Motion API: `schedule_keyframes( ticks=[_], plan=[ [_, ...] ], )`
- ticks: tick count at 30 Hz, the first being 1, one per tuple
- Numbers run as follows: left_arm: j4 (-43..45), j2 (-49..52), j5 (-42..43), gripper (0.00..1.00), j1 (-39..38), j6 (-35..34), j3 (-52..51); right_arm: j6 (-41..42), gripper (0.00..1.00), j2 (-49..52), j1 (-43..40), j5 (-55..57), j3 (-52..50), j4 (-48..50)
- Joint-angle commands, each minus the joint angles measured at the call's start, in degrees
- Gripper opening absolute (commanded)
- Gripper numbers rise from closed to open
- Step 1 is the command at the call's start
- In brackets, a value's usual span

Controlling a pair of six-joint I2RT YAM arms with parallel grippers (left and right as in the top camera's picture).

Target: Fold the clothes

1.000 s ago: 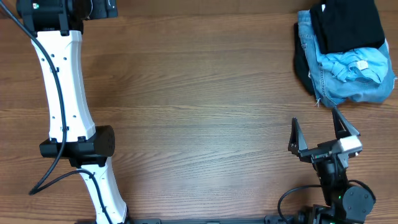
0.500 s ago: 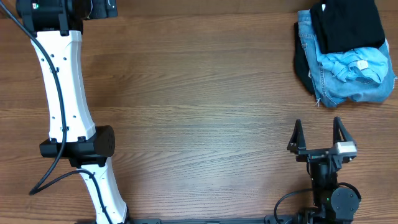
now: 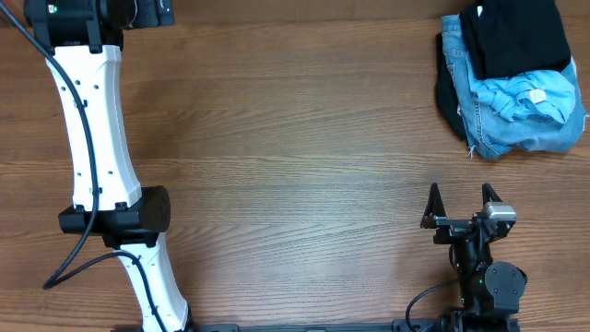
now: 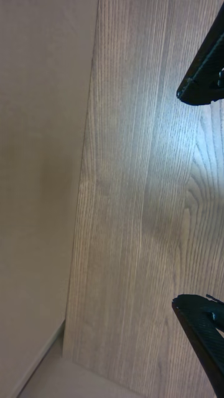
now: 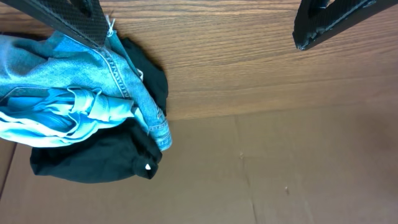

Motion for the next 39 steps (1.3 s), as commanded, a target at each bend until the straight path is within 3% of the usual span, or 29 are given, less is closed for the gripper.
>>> schedule_keyframes(
  ticks=[1,25,29,34,39],
  plan=[
    [0.2,0.2,-0.5,1.00,-0.2,-0.6,-0.1,0.3,1.00,-0.5,0.4,0.6,-0.6,0.2],
    [0.2,0.2,0.1,1.00,-0.2,-0.6,-0.1,0.3,1.00,-0.5,0.4,0.5,-0.6,0.2],
    [4.3,-0.6,-0.5,1.00,0.9,-0.4,-0.1,0.3,1.00,-0.5,0.4,0.6,-0.6,0.2],
    [5.4,-12.6,-2.5,1.00,2.9,-0.3,-0.1,0.3,1.00,-0.5,0.4,0.6,-0.6,0.2],
    [1.3,-32.4,-3.2,1.00,2.9,-0.3,-0.1,0.3,1.00,-0.5,0.4,0.6,-0.6,0.2]
  ],
)
